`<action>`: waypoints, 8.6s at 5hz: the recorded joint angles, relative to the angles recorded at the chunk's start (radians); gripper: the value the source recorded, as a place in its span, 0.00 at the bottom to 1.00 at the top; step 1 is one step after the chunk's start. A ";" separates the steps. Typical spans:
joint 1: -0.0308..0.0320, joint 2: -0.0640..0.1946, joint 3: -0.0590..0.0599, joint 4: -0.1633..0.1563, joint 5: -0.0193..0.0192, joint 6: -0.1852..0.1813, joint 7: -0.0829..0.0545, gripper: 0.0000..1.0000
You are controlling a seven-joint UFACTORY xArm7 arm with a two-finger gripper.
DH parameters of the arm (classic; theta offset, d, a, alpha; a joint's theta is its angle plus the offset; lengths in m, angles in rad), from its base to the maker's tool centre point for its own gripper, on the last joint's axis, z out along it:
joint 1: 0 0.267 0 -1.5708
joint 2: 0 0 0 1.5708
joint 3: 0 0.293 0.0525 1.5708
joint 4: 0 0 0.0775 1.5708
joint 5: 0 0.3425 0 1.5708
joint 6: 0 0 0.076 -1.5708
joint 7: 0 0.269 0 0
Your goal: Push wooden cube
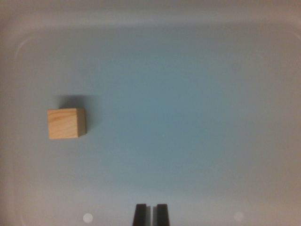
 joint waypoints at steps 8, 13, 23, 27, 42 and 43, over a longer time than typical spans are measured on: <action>0.0247 0.052 0.029 -0.106 -0.0081 -0.153 0.038 0.00; 0.0389 0.082 0.045 -0.166 -0.0128 -0.241 0.060 0.00; 0.0768 0.163 0.089 -0.328 -0.0252 -0.475 0.119 0.00; 0.0912 0.193 0.106 -0.390 -0.0300 -0.564 0.141 0.00; 0.1302 0.276 0.151 -0.556 -0.0428 -0.805 0.201 0.00; 0.1302 0.276 0.151 -0.556 -0.0428 -0.805 0.201 0.00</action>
